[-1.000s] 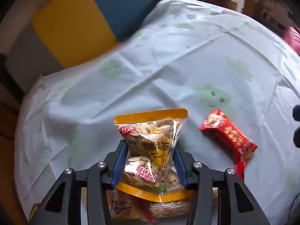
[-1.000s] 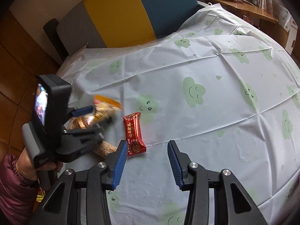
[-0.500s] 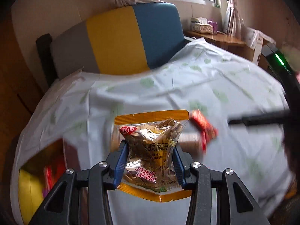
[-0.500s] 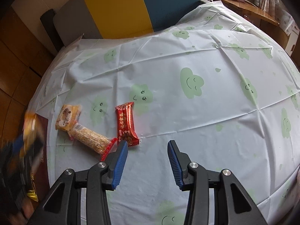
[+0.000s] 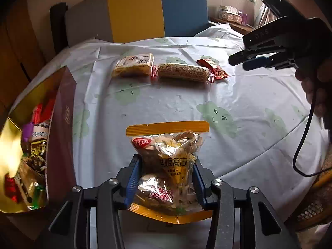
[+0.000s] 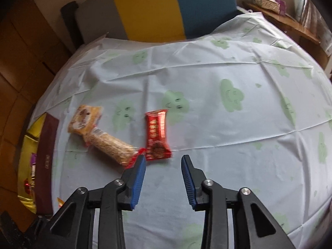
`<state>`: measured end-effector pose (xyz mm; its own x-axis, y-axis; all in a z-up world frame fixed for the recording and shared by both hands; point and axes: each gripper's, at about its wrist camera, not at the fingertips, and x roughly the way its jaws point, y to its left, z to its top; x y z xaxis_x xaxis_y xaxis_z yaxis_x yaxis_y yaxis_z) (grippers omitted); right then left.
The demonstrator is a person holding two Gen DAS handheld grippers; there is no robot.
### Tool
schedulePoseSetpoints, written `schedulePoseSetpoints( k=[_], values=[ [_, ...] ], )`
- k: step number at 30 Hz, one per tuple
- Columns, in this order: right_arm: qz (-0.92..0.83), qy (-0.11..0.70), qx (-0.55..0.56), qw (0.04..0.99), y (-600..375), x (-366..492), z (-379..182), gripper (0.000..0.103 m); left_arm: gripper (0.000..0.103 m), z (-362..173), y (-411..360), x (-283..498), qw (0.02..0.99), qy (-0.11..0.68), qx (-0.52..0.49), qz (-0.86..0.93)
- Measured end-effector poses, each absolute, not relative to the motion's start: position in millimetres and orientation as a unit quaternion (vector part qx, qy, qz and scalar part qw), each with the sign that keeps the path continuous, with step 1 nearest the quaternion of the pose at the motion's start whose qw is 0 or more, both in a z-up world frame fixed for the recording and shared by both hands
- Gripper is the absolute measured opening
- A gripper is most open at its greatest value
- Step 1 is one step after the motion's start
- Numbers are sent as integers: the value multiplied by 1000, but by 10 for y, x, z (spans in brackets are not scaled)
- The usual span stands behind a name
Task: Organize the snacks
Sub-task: 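Lift the seed bag with the left gripper while the right gripper grasps the red stick packet, then carry the seed bag into the gold tin and open the left gripper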
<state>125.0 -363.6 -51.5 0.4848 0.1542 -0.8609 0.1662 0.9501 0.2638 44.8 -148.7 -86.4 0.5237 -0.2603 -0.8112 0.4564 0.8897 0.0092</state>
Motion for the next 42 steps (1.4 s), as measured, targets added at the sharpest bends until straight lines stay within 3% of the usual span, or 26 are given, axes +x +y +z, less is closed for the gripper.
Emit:
schedulePoseSetpoints(
  k=[9,14,16,24,31,42],
  values=[
    [-27,520,174,836,-3531,1693,-587,36,50,-903,-1393,440,867,441,85,-213],
    [-55,546,130,826,-3451,1909,-770,36,51,-895,-1368,440,867,443,78,-213],
    [-61,555,114,822,-3455,1934,-840,23,51,-892,-1362,447,867,443,77,-213],
    [-53,549,87,829,-3680,1519,-586,23,51,-908,-1348,449,870,440,73,-211],
    [7,600,63,798,-3569,1010,-802,23,51,-908,-1362,419,872,437,75,-207],
    [24,588,-20,808,-3398,903,-837,26,49,-872,-1378,388,874,437,81,-196]
  ],
)
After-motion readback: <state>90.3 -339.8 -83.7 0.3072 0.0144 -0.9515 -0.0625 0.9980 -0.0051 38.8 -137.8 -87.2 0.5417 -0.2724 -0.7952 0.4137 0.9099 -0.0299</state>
